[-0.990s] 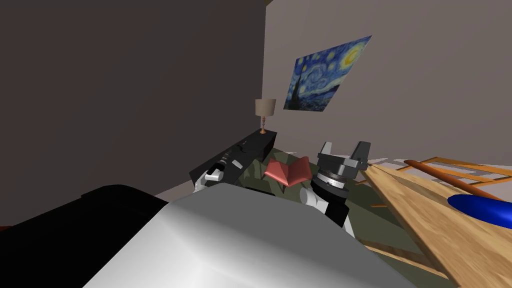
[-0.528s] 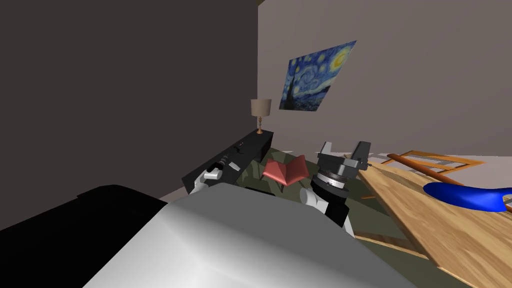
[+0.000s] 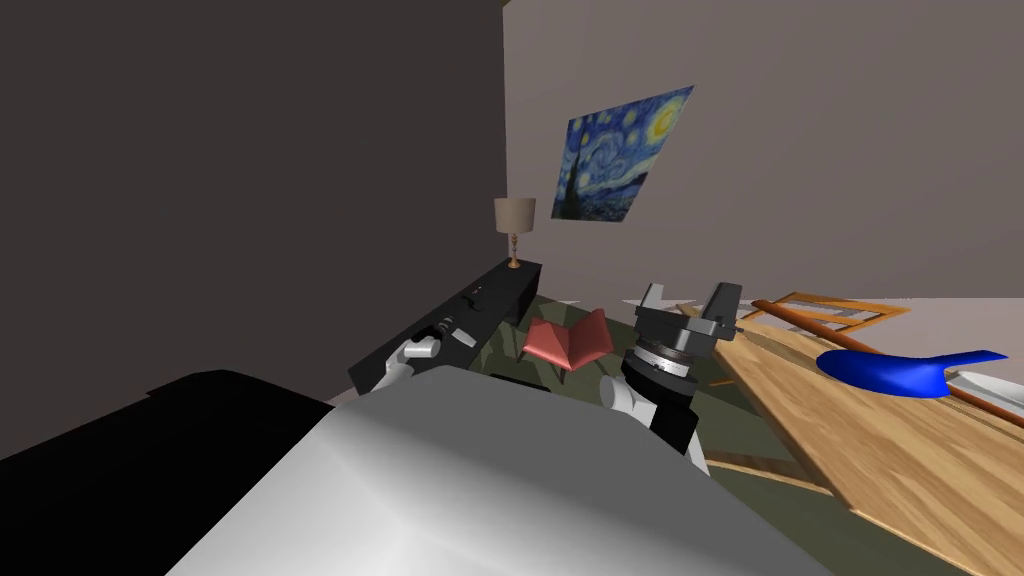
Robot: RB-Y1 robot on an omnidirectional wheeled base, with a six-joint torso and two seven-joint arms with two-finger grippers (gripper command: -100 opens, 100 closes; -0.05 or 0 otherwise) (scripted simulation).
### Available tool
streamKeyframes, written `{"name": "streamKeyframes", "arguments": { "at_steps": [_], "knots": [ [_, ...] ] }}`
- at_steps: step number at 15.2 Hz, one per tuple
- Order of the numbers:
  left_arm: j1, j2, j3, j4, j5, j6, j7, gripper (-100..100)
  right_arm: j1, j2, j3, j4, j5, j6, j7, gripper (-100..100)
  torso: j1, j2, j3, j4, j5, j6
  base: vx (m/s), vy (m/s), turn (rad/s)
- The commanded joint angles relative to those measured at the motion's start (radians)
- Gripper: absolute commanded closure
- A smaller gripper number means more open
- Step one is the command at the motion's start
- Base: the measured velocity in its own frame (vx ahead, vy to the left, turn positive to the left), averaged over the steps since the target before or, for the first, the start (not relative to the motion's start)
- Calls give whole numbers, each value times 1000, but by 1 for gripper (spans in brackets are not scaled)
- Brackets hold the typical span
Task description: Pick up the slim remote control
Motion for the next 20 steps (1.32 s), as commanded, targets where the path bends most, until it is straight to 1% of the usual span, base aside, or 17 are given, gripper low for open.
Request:
{"name": "streamKeyframes", "arguments": {
  "at_steps": [1, 2, 3, 5, 6, 8, 9, 10, 11, 12, 13, 14, 16, 17, 18, 19, 20],
  "knots": [
    [-3, 8, 7, 24, 12, 50, -15, -100, 0, 0, 0, 0, 0, 0, 0, 0, 0, 0, 0, 0, 0, 0, 42, 9, -134],
    [-3, 8, 7, 24, 12, 56, -15, -100, 0, 0, 0, 0, 0, 0, 0, 0, 0, 0, 0, 0, 0, 0, 30, 8, -43],
    [-15, 17, 16, 60, 26, 94, -34, -100, 0, 0, 0, 0, 0, 0, 0, 0, 0, 0, 0, 0, 0, -1, 35, 10, -123],
    [-15, 17, 16, 63, 26, 110, -34, -100, 0, 0, 0, 0, 0, 0, 0, 0, 0, 0, 0, 0, 0, 0, 40, 11, -94],
    [-27, 26, 25, 101, 40, 148, -53, -100, 0, 0, 0, 0, 0, 0, 0, 0, 0, 0, 0, 0, 0, -1, 40, 11, -118],
    [-27, 26, 25, 102, 40, 162, -53, -100, 0, 0, 0, 0, 0, 0, 0, 0, 0, 0, 0, 0, 0, 0, 38, 10, -88],
    [-38, 34, 34, 140, 54, 197, -71, -100, 0, 0, 0, 0, 0, 0, 0, 0, 0, 0, 0, 0, 0, -1, 40, 8, -88],
    [-38, 34, 34, 140, 54, 213, -71, -100, 0, 0, 0, 0, 0, 0, 0, 0, 0, 0, 0, 0, 0, 0, 46, 11, -117],
    [-38, 34, 34, 140, 54, 213, -71, -100, 0, 0, 0, 0, 0, 0, 0, 0, 0, 0, 0, 0, 0, 0, 35, 10, -56],
    [-49, 41, 42, 177, 67, 247, -89, -100, 0, 0, 0, 0, 0, 0, 0, 0, 0, 0, 0, 0, 0, -1, 44, 10, -118],
    [-49, 41, 42, 177, 67, 263, -89, -100, 0, 0, 0, 0, 0, 0, 0, 0, 0, 0, 0, 0, 0, 0, 44, 17, -127],
    [-59, 47, 50, 208, 80, 286, -106, -100, 0, 0, 0, 0, 0, 0, 0, 0, 0, 0, 0, 0, 0, 0, 51, 20, -160],
    [-59, 47, 50, 213, 80, 311, -106, -100, 0, 0, 0, 0, 0, 0, 0, 0, 0, -1, -1, 0, 0, 0, 44, 19, -98],
    [-68, 52, 57, 248, 92, 348, -122, -100, 0, 0, 0, 0, 0, 0, 0, 0, 0, 0, 0, 0, 0, -1, 39, 13, -97],
    [-68, 52, 57, 248, 92, 357, -122, -100, 0, 0, 0, 0, 0, 0, 0, 0, 0, 0, 0, 0, 0, 0, 41, 14, -104],
    [-77, 57, 64, 276, 104, 386, -138, -100, 0, 0, 0, 0, 0, 0, 0, 0, 0, 0, 0, 0, 0, 0, 41, 13, -160],
    [-77, 57, 64, 281, 104, 400, -138, -100, 0, 0, 0, 0, 0, 0, 0, 0, 0, 0, 0, 0, 0, 0, 45, 18, -115]
  ]
}}
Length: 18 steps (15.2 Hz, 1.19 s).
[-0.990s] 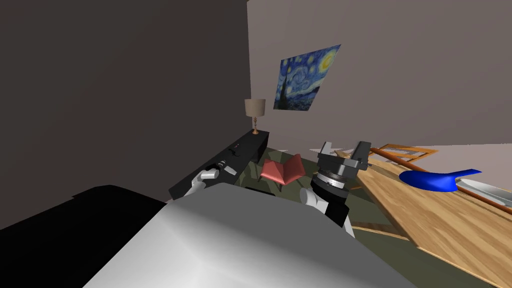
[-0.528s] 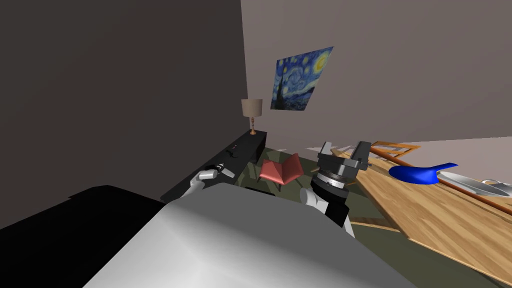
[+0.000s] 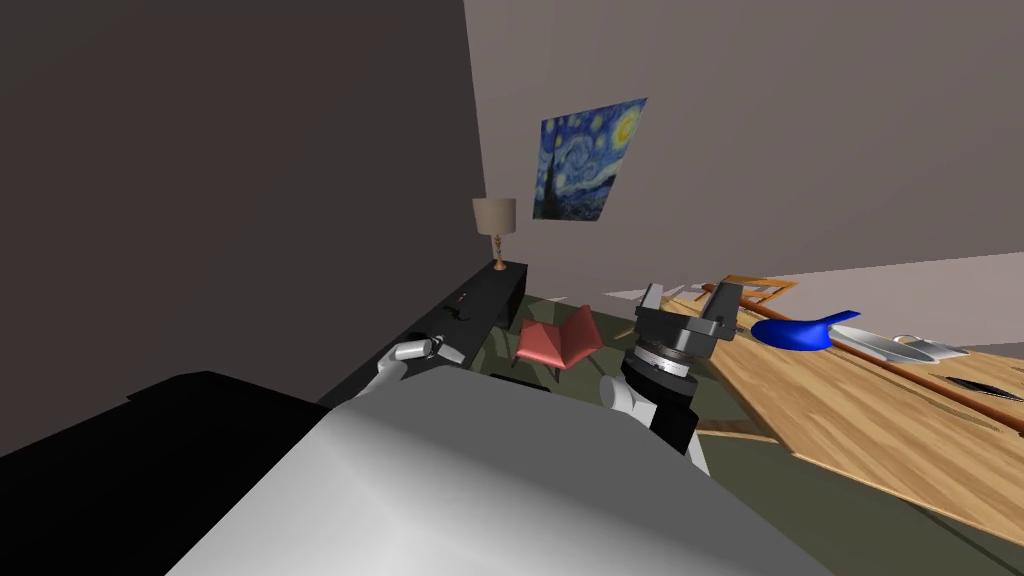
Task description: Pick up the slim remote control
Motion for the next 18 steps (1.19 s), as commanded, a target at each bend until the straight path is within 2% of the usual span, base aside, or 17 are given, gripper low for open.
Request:
{"name": "streamKeyframes", "arguments": {
  "at_steps": [1, 3, 4, 5, 6, 7, 10, 11, 13, 14, 17, 18],
  "knots": [
    [-16, 6, 8, 50, 17, 50, -23, -100, 0, 0, 0, 0, 0, 0, 0, 0, 0, 0, 0, 0, 0, 0, 57, 19, -105],
    [-16, 6, 8, 52, 17, 65, -23, -100, 0, 0, 0, 0, 0, 0, 0, 0, 0, -1, 0, 0, 0, 0, 48, 17, -73],
    [-23, 8, 13, 82, 27, 97, -37, -100, 0, 0, 0, 0, 0, 0, 0, 0, 0, 0, 0, 0, 0, 0, 36, 13, -95],
    [-23, 8, 13, 82, 27, 104, -37, -100, 0, 0, 0, 0, 0, 0, 0, 0, 0, 0, 0, 0, 0, 0, 36, 15, -106],
    [-30, 10, 18, 110, 37, 130, -49, -100, 0, 0, 0, 0, 0, 0, 0, 0, 0, 0, 0, 0, 0, 0, 45, 17, -127],
    [-30, 10, 18, 110, 37, 139, -49, -100, 0, 0, 0, 0, 0, 0, 0, 0, 0, 0, 0, 0, 0, 0, 46, 19, -88],
    [-40, 9, 25, 160, 54, 198, -71, -100, 0, 0, 0, 0, 0, 0, 0, 0, 0, 0, 0, 0, 0, 0, 46, 20, -100],
    [-40, 9, 25, 160, 54, 200, -71, -100, 0, 0, 0, 0, 0, 0, 0, 0, 0, 0, 0, 0, 0, 0, 44, 19, -77],
    [-46, 4, 29, 200, 67, 247, -88, -100, 0, 0, 0, 0, 0, 0, 0, 0, -1, 0, 0, 0, 0, 0, 53, 13, -106],
    [-46, 4, 29, 200, 67, 247, -88, -100, 0, 0, 0, 0, 0, 0, 0, 0, -1, -1, 0, 0, 0, 0, 58, 15, -82],
    [-48, -14, 26, 241, 79, 285, -102, -100, 0, 0, 0, 0, 0, 0, 0, 0, -1, -1, -1, 0, 0, 0, 58, 14, -83],
    [-47, -5, 29, 226, 77, 271, -99, -100, 0, 0, 0, 0, 0, 0, 0, 0, -1, -1, -1, 0, 0, 0, 39, 15, -33]
  ]
}}
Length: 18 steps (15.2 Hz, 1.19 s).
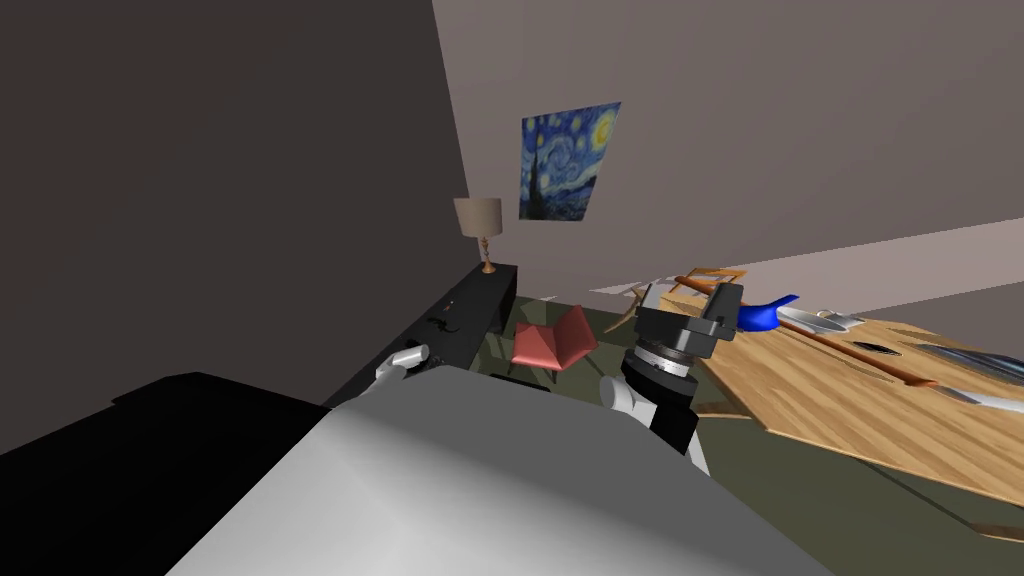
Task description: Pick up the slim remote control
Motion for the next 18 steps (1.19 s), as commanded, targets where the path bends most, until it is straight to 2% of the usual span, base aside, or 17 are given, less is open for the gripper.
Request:
{"name": "streamKeyframes", "arguments": {
  "at_steps": [1, 7, 8, 9, 13, 14, 18],
  "knots": [
    [-14, -12, -3, 37, -8, -29, 16, -100, 0, 0, 0, 0, 0, 0, 0, 0, 0, 0, 0, 0, 0, 0, -12, 27, -140],
    [-48, -40, -9, 124, -26, -96, 52, -100, 0, 0, 0, 0, 0, 0, 0, 0, 3, 10, 6, 2, 1, 0, -76, 61, -151],
    [-40, -35, -8, 107, -22, -82, 44, -100, 0, 0, 0, 0, 0, 0, 0, 0, 3, 9, 5, 2, 1, 0, -37, 31, -50],
    [-41, -36, -8, 110, -23, -86, 47, 100, 0, 0, 0, 0, 0, 0, 0, 0, 2, 8, 5, 2, 0, 0, -15, 13, -3],
    [-40, -36, -8, 110, -23, -85, 47, 100, 0, 0, 0, 0, 0, 0, 0, 0, 0, 4, 3, 1, 0, 0, -3, 2, 3],
    [-29, -24, -6, 75, -16, -58, 31, 100, 0, 0, 0, 0, 0, 0, 0, 0, 0, 4, 2, 1, 0, 0, 36, -22, 161],
    [-10, -8, -2, 25, -5, -19, 10, 100, 0, 0, 0, 0, 0, 0, 0, 0, -6, -2, -1, 1, -1, 0, 86, -71, 173]
  ]
}}
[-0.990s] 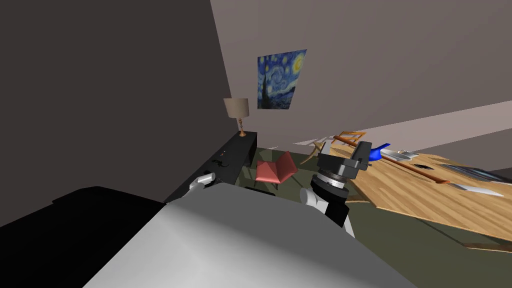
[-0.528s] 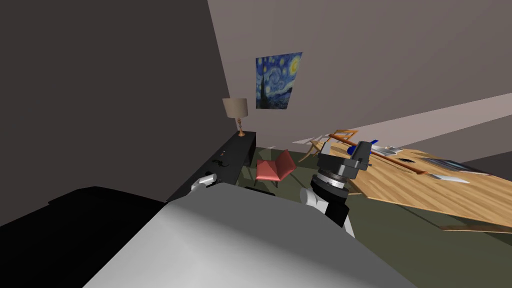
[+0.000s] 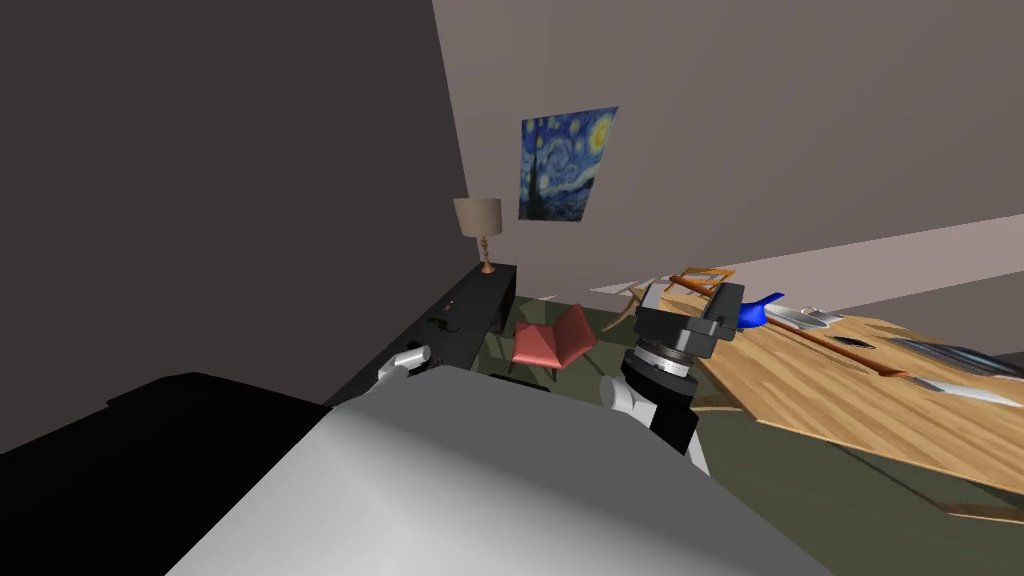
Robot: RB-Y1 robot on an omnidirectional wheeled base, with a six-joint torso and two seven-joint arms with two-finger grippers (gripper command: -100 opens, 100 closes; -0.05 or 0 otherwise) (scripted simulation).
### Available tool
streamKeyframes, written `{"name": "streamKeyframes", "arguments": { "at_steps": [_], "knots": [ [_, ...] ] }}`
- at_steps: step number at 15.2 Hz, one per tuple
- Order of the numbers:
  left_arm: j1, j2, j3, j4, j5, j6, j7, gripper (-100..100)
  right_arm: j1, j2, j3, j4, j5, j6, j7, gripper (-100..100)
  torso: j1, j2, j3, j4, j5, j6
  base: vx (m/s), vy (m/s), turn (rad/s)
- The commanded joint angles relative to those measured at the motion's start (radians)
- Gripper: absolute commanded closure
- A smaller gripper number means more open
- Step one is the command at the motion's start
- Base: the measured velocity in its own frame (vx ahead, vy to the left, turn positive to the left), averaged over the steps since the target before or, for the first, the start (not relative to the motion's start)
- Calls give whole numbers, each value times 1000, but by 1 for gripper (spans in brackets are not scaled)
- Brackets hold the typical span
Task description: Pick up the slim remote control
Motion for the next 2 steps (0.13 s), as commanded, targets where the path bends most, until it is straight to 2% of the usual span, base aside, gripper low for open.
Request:
{"name": "streamKeyframes", "arguments": {
  "at_steps": [1, 2],
  "knots": [
    [9, 9, 2, -30, 5, 25, -12, 100, 0, 0, 0, 0, 0, 0, 0, 0, 0, 0, 0, 0, 0, 0, 64, -53, 83],
    [6, 3, 1, -16, 2, 10, -4, 100, 0, 0, 0, 0, 0, 0, 0, 0, 0, 0, 0, 0, 0, 0, 35, -32, 35]
  ]
}}
